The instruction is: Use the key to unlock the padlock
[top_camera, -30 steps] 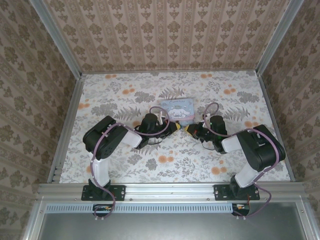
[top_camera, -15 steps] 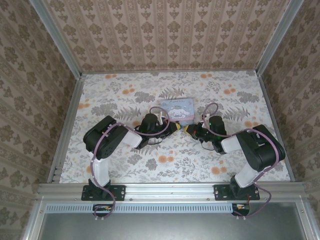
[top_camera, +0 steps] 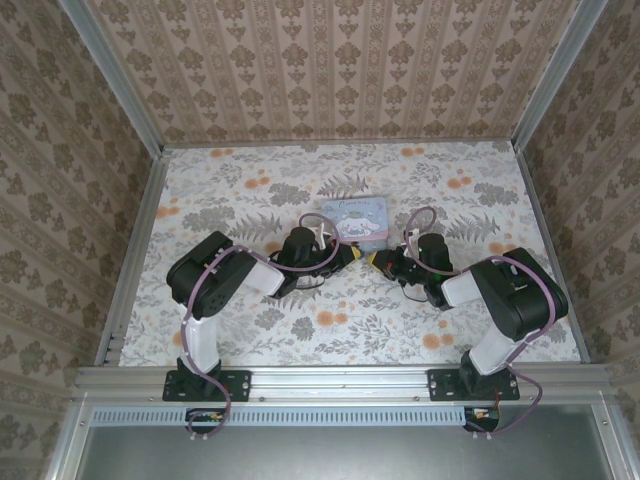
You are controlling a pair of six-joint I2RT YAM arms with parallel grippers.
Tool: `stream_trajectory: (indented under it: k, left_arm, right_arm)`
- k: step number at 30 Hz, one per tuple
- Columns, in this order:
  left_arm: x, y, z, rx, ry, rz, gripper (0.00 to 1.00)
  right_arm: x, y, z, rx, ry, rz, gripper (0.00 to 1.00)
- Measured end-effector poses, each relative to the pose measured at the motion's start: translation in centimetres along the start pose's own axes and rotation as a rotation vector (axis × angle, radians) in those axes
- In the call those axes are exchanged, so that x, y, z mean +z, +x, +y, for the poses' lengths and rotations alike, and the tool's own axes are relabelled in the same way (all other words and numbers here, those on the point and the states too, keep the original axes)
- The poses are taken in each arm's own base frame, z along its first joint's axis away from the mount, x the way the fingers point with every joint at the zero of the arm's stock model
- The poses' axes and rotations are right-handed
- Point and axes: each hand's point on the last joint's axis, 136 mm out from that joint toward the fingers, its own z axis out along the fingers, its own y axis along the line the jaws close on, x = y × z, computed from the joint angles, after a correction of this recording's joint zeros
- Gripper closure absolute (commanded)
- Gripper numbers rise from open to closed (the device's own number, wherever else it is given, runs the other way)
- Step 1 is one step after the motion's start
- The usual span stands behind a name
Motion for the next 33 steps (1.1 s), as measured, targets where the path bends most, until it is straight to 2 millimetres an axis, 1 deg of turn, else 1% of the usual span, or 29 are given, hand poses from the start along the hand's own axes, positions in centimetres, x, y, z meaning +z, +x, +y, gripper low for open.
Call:
stream_trajectory:
  k: [3,9,12,24,33]
  left_arm:
    - [0.0,0.0,0.0,0.000,0.000,0.000,1.00]
    - [0.0,0.0,0.0,0.001,0.001,-0.001,1.00]
    - [0.0,0.0,0.0,0.001,0.001,-0.001,1.00]
    - [0.0,0.0,0.0,0.000,0.001,-0.001,1.00]
    - [0.0,0.0,0.0,0.001,0.002,-0.001,1.00]
  right_arm:
    - [-0.1,0.1,-0.1,0.002,0.003,0.000,1.00]
    - [-0.8,0.5,-1.7,0.028,0.034,-0.002,1.00]
    - [-0.8,0.6,-1.9,0.032,0.039,0.000,1.00]
    - [-0.6,0.5,-1.9,0.034,0.038,0.003,1.00]
    - [0.3,-0.4,-0.4,0.013,0.008,0.000,1.00]
